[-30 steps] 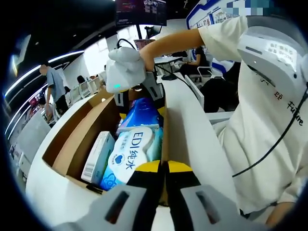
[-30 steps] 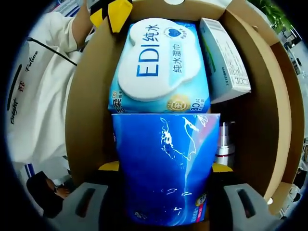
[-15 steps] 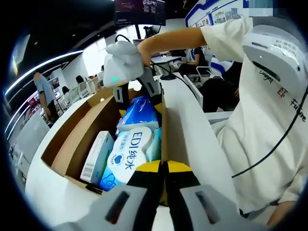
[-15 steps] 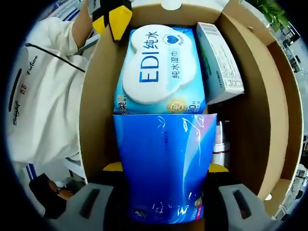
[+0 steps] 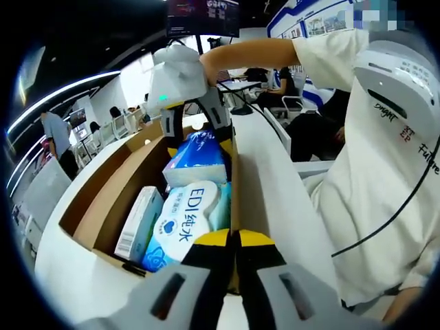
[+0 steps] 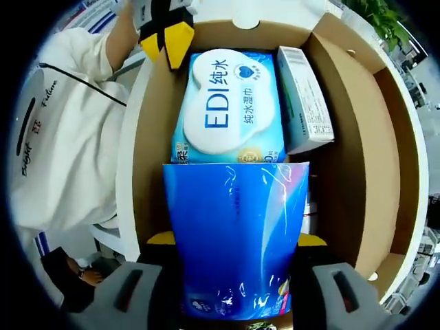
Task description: Operate the shoe box by opening the lid, removing the specified soft item, and placing it in the target area until the item is outside and the box remains undamaged.
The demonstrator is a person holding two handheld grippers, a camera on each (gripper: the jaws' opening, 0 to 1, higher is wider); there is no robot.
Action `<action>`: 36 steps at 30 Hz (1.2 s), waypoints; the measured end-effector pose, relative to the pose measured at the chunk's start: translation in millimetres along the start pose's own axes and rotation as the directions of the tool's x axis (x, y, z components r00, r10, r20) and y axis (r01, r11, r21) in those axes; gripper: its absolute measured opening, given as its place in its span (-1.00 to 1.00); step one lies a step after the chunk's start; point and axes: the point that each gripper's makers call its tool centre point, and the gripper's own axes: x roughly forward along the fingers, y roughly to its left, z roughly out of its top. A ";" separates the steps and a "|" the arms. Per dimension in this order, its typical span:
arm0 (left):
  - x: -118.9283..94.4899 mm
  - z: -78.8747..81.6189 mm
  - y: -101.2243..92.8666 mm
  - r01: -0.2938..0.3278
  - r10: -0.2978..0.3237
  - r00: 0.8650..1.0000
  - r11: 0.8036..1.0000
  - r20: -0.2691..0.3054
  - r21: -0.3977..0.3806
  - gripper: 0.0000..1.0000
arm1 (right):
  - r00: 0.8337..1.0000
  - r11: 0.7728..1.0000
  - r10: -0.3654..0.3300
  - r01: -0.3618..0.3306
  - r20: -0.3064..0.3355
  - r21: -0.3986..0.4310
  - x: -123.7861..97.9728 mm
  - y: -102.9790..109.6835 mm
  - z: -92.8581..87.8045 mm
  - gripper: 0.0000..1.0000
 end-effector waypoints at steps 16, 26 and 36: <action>-0.8 -0.5 0.4 -0.013 0.013 1.000 1.000 0.003 0.001 -0.96 | 1.000 1.000 -0.011 0.011 -0.004 0.009 -20.0 -5.1 8.9 0.23; -0.9 -1.0 -0.2 -0.016 0.016 1.000 1.000 0.006 0.007 -0.96 | 0.999 0.999 -0.036 0.036 -0.015 -0.016 -30.4 -4.7 7.5 0.23; -0.6 -1.1 -1.1 -0.015 0.015 1.000 1.000 0.007 0.007 -0.96 | 0.998 0.997 -0.064 0.063 -0.004 -0.037 -43.0 -5.2 10.7 0.23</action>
